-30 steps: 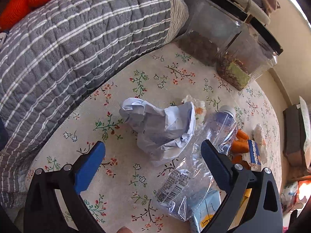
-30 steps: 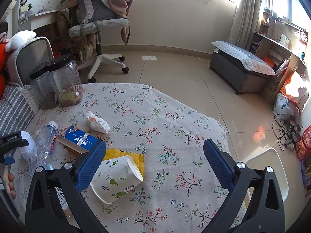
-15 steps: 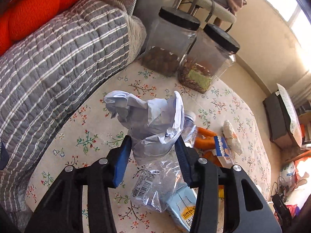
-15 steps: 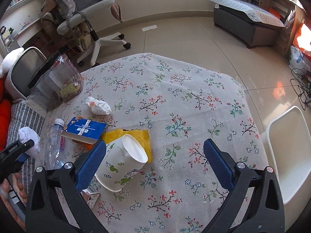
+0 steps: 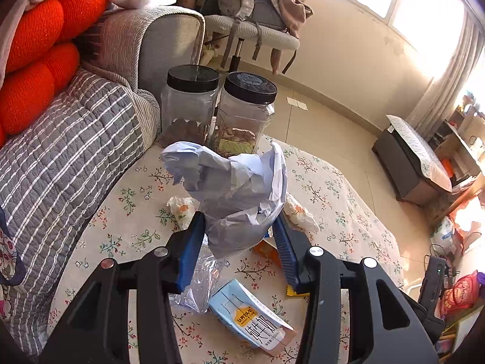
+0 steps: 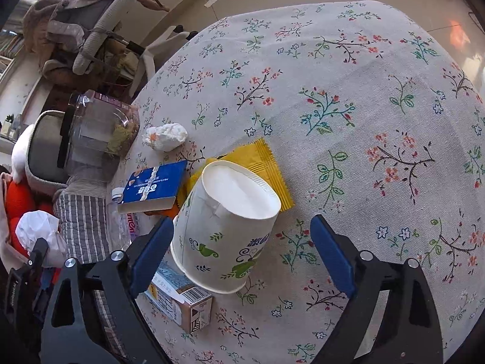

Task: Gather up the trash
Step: 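Grasp the white paper cup with the right gripper while the left gripper holds the paper, then carry both items to the bin while the right gripper drops the paper cup in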

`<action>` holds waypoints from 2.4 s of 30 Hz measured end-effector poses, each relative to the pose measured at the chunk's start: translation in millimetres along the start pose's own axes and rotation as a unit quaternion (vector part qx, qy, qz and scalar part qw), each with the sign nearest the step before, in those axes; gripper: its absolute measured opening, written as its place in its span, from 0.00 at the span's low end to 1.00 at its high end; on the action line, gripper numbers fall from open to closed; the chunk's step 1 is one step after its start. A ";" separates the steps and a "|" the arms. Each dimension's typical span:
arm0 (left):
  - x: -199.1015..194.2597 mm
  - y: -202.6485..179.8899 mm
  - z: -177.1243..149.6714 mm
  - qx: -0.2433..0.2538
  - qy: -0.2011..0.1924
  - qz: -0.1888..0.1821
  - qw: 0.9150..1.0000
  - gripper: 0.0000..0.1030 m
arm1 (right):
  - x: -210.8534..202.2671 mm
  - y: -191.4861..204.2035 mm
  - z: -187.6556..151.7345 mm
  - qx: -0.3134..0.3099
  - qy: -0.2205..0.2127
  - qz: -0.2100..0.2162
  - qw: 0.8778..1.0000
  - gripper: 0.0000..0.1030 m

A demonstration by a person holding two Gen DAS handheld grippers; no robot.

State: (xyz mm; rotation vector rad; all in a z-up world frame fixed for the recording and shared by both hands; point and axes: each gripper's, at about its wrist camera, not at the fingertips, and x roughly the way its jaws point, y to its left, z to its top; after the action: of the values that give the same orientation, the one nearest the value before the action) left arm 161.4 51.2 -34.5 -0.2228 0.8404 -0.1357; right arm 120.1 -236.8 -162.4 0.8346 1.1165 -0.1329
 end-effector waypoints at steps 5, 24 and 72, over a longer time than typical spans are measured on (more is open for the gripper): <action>3.7 -1.8 -4.6 0.008 0.005 0.001 1.000 0.45 | 0.1 -0.6 4.6 -0.007 -0.003 0.008 1.000 0.57; -12.3 -54.0 -16.4 0.064 -0.018 -0.021 0.998 0.45 | -97.1 16.2 1.2 -0.149 -0.154 -0.016 0.977 0.49; -51.5 -293.5 -120.3 0.261 -0.052 -0.155 0.951 0.45 | -289.5 -175.4 10.0 -0.039 -0.407 -0.312 0.857 0.93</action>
State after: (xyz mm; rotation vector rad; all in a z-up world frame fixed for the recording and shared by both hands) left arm 28.0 -239.3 -2.1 0.1387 0.6331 -0.6274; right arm -92.6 -452.8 -11.5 0.2399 0.5279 -0.8980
